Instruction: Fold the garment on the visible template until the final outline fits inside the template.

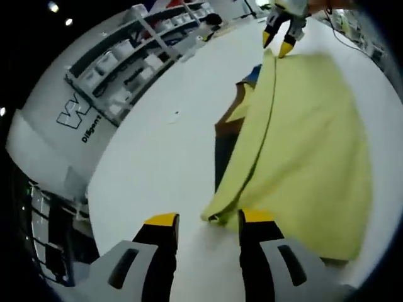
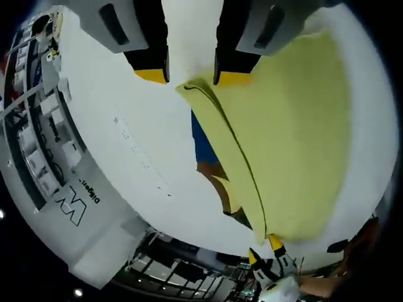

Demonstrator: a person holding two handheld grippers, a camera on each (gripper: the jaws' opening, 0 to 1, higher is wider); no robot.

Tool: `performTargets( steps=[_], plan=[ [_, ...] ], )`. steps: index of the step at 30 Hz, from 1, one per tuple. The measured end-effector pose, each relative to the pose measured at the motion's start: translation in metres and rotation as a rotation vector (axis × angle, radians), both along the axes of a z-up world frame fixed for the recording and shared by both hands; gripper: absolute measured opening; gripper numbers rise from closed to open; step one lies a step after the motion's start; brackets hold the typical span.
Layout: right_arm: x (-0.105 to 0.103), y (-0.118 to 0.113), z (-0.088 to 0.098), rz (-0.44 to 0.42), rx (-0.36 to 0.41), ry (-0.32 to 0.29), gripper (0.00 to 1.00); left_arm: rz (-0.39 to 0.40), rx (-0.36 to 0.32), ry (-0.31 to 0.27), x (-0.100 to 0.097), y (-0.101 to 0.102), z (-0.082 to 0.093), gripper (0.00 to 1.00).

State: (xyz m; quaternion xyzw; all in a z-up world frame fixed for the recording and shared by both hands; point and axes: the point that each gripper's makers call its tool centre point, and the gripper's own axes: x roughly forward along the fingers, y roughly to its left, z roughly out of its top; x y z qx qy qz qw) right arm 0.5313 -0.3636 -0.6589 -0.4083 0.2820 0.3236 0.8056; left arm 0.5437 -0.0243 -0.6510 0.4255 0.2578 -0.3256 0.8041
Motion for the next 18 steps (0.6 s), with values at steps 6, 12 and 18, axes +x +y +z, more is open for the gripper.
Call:
performTargets(
  steps=[6, 12, 18],
  plan=[
    [0.007, 0.004, 0.003, 0.008, 0.034, -0.007, 0.07, 0.007, -0.013, 0.008, 0.004, -0.004, -0.001, 0.13],
    [0.019, 0.004, 0.010, -0.120, 0.200, 0.005, 0.00, 0.162, -0.197, 0.056, 0.013, 0.002, 0.004, 0.04],
    [0.021, 0.003, 0.007, -0.267, 0.360, 0.054, 0.00, 0.314, -0.337, 0.136, 0.014, 0.006, -0.003, 0.04]
  ],
)
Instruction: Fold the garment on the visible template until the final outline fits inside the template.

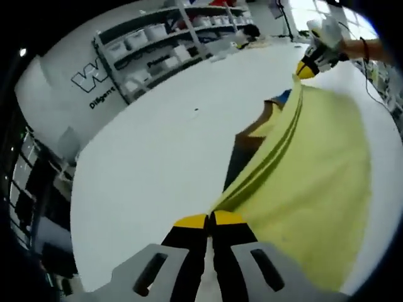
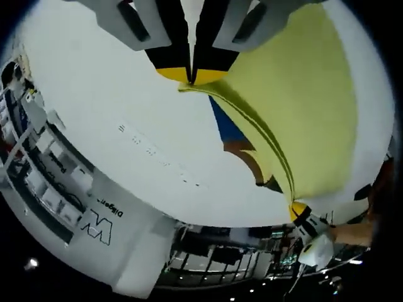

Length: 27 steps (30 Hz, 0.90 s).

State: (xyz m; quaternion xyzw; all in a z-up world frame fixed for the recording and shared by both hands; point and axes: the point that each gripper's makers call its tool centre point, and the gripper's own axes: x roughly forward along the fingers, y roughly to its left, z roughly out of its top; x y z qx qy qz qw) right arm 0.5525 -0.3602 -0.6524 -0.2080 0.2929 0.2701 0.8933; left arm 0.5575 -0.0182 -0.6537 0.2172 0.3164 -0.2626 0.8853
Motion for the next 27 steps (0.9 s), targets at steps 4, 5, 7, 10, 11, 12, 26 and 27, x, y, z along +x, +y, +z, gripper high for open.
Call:
performTargets(
  steps=[4, 5, 7, 10, 11, 12, 26, 27],
  plan=[
    [0.001, 0.000, -0.004, -0.088, 0.090, 0.037, 0.00, 0.065, -0.049, 0.026, 0.004, 0.002, -0.003, 0.04],
    [0.003, -0.004, -0.006, -0.130, 0.101, 0.053, 0.00, 0.075, -0.052, 0.027, 0.004, 0.001, -0.003, 0.04],
    [0.005, -0.004, -0.007, -0.159, 0.131, 0.062, 0.00, 0.134, -0.095, 0.043, 0.005, 0.001, -0.004, 0.05],
    [0.004, -0.008, -0.014, -0.197, 0.144, 0.097, 0.00, 0.197, -0.166, 0.078, 0.005, 0.001, -0.006, 0.05],
    [0.004, -0.008, -0.015, -0.202, 0.148, 0.096, 0.00, 0.216, -0.188, 0.083, 0.006, 0.002, -0.007, 0.06],
    [0.004, -0.007, -0.016, -0.218, 0.168, 0.104, 0.00, 0.221, -0.191, 0.083, 0.007, 0.002, -0.007, 0.06],
    [-0.003, 0.003, 0.001, -0.300, 0.334, 0.165, 0.30, 0.286, -0.240, 0.068, 0.002, 0.006, 0.011, 0.44],
    [-0.005, 0.006, 0.004, -0.297, 0.361, 0.171, 0.33, 0.280, -0.248, 0.069, 0.000, 0.005, 0.014, 0.46]
  ],
)
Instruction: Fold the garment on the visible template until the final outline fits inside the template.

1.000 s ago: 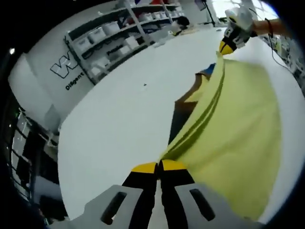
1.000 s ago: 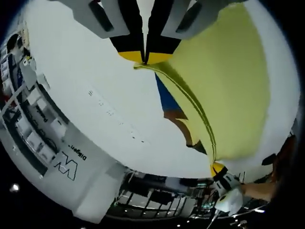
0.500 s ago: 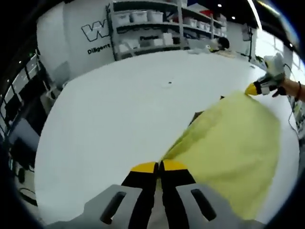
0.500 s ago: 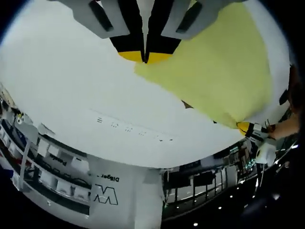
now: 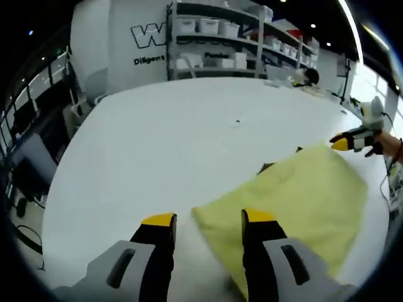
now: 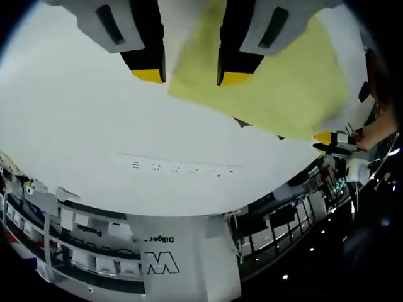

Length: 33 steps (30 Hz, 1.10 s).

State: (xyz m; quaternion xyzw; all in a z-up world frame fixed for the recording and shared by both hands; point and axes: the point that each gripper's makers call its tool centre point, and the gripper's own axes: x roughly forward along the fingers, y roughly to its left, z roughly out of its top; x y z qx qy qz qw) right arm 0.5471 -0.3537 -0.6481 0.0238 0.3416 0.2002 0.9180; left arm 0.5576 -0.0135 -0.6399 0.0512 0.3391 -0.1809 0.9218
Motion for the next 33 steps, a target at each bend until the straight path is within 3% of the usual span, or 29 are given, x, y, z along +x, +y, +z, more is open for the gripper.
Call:
performTargets(
  steps=[4, 13, 24, 33],
  plan=[
    [-0.009, 0.003, 0.002, -0.008, 0.017, 0.020, 0.53, -0.027, -0.023, 0.007, -0.010, -0.006, 0.005, 0.51],
    [-0.037, 0.015, 0.011, 0.035, 0.045, 0.022, 0.66, -0.078, -0.054, 0.024, -0.040, -0.019, 0.014, 0.64],
    [-0.088, 0.028, 0.022, 0.191, 0.030, 0.041, 0.79, -0.130, -0.068, 0.002, -0.073, -0.020, 0.025, 0.82],
    [-0.121, 0.033, 0.018, 0.294, -0.018, 0.035, 0.86, -0.166, -0.067, -0.032, -0.096, -0.018, 0.033, 0.85]
  ],
)
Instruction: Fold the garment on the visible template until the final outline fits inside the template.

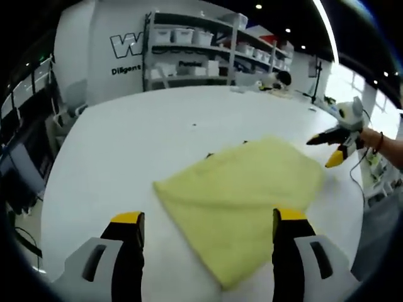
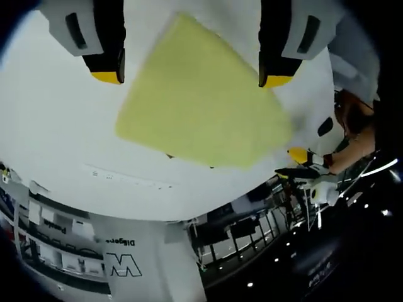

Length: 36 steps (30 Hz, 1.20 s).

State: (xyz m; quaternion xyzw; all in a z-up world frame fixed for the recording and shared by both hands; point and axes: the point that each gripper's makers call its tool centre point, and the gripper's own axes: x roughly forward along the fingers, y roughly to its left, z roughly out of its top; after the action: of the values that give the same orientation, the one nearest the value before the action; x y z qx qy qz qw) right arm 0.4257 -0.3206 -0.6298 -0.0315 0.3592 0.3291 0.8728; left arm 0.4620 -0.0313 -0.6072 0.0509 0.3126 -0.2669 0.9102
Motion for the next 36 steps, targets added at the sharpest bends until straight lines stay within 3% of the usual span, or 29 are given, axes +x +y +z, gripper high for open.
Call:
performTargets(
  steps=[4, 11, 15, 19, 24, 28, 32, 36],
  plan=[
    [-0.013, 0.001, -0.003, 0.032, -0.001, 0.006, 0.89, -0.036, 0.006, 0.003, -0.015, 0.001, -0.003, 0.88],
    [-0.028, 0.000, -0.010, 0.074, -0.024, 0.019, 0.84, -0.055, -0.029, -0.002, -0.035, 0.001, -0.005, 0.82],
    [-0.032, -0.003, -0.012, 0.076, -0.036, 0.016, 0.78, -0.059, -0.013, 0.011, -0.043, 0.004, -0.012, 0.77],
    [-0.035, -0.009, -0.016, 0.062, -0.046, 0.010, 0.72, -0.052, -0.049, 0.012, -0.050, 0.005, -0.014, 0.71],
    [-0.042, -0.015, -0.025, 0.065, -0.075, 0.007, 0.61, -0.068, 0.006, 0.036, -0.062, 0.010, -0.028, 0.63],
    [-0.052, -0.027, -0.040, 0.103, -0.175, 0.016, 0.48, -0.053, 0.013, 0.050, -0.067, 0.014, -0.035, 0.56],
    [-0.051, -0.029, -0.043, 0.021, -0.099, 0.032, 0.41, -0.036, 0.015, 0.065, -0.069, 0.018, -0.041, 0.48],
    [-0.046, -0.032, -0.041, 0.003, -0.103, -0.007, 0.28, -0.037, 0.015, 0.076, -0.072, 0.017, -0.046, 0.36]
  ],
)
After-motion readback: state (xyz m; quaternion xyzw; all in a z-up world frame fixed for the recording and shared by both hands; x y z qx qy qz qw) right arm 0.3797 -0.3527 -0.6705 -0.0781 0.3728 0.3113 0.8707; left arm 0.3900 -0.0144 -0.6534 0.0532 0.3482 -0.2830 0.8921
